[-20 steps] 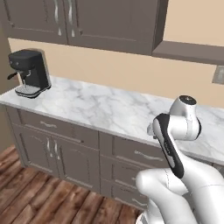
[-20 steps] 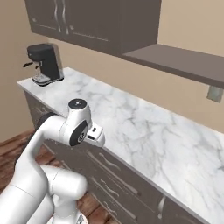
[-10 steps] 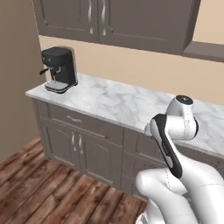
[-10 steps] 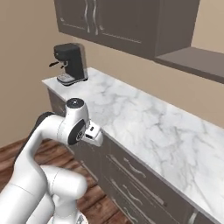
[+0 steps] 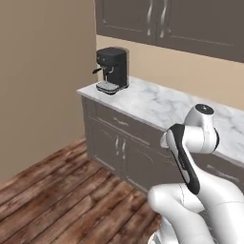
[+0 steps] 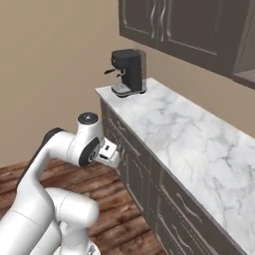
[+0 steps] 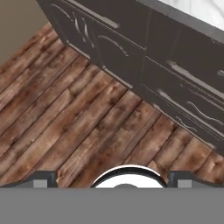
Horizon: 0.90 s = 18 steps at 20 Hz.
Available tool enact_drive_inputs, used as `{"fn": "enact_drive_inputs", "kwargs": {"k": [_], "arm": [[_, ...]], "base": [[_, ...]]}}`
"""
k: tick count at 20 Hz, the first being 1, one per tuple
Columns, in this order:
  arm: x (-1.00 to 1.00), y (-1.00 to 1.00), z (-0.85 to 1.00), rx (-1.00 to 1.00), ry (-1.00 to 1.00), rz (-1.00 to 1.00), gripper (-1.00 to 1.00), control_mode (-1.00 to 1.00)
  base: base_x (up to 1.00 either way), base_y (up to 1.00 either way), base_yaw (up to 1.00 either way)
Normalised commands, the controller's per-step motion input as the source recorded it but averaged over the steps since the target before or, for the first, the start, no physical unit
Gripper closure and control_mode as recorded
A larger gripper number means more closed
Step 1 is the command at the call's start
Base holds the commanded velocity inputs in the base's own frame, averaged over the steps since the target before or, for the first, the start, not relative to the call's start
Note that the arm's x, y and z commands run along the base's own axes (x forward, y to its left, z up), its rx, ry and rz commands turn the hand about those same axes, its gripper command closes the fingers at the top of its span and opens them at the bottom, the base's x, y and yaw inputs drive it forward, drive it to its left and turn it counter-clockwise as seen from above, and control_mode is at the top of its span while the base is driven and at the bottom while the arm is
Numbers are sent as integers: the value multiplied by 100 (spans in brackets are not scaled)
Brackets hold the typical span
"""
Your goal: Four empty soda cans are scattered around the kitchen. Gather all the cans and cluster them next to the stove for recycling.
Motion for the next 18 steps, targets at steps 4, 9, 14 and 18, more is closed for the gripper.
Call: {"fn": "enact_drive_inputs", "kwargs": {"k": [4,9,14,18], "arm": [[0,0,0,0,0,0,-100,100],[0,0,0,0,0,0,-100,100],[0,0,0,0,0,0,-100,100],[0,0,0,0,0,0,-100,100]], "base": [[15,39,29],[4,20,41],[33,34,21],[61,26,18]]}}
